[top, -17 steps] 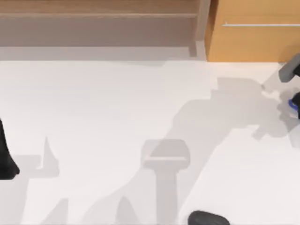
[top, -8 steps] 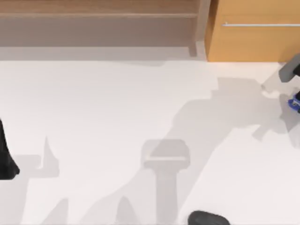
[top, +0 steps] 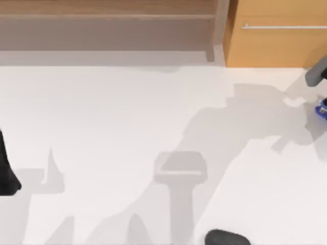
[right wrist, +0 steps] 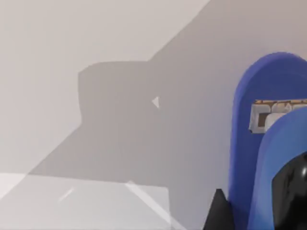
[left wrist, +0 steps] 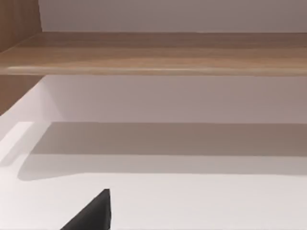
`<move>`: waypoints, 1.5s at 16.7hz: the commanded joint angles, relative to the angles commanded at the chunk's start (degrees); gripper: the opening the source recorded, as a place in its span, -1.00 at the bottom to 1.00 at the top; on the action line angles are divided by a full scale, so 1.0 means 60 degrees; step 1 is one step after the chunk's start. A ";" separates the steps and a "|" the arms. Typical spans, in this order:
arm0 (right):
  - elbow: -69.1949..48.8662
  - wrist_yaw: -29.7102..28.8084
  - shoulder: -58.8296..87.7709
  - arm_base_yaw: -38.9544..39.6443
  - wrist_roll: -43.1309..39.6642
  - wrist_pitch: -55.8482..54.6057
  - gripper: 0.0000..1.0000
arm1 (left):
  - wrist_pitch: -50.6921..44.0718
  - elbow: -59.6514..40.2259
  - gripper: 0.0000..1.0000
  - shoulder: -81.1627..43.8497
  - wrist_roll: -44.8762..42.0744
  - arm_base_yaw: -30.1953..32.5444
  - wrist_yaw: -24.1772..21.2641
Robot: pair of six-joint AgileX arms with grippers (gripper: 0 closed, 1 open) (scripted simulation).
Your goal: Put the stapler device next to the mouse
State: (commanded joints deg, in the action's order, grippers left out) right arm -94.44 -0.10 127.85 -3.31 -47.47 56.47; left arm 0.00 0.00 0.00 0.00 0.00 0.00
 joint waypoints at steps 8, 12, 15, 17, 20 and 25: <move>-0.0353 0.0003 -0.0223 0.0009 0.0024 0.0625 -1.00 | 0.0000 0.0000 1.00 0.0000 0.0000 0.0000 0.0000; -0.0386 0.0004 -0.0366 0.0542 0.1034 0.0640 -1.00 | 0.0000 0.0000 1.00 0.0000 0.0000 0.0000 0.0000; -0.0277 0.0015 -0.0451 0.1410 0.2845 0.0672 -1.00 | 0.0000 0.0000 1.00 0.0000 0.0000 0.0000 0.0000; -0.0137 0.0032 -0.0500 0.2130 0.4519 0.0711 -1.00 | 0.0000 0.0000 1.00 0.0000 0.0000 0.0000 0.0000; 0.0170 0.0071 -0.0636 0.3317 0.7474 0.0769 -1.00 | 0.0000 0.0000 1.00 0.0000 0.0000 0.0000 0.0000; 0.0762 0.0121 -0.1069 0.5188 1.1858 0.0731 -1.00 | 0.0000 0.0000 1.00 0.0000 0.0000 0.0000 0.0000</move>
State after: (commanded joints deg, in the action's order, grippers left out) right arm -89.86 0.63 121.44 27.82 23.67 60.85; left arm 0.00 0.00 0.00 0.00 0.00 0.00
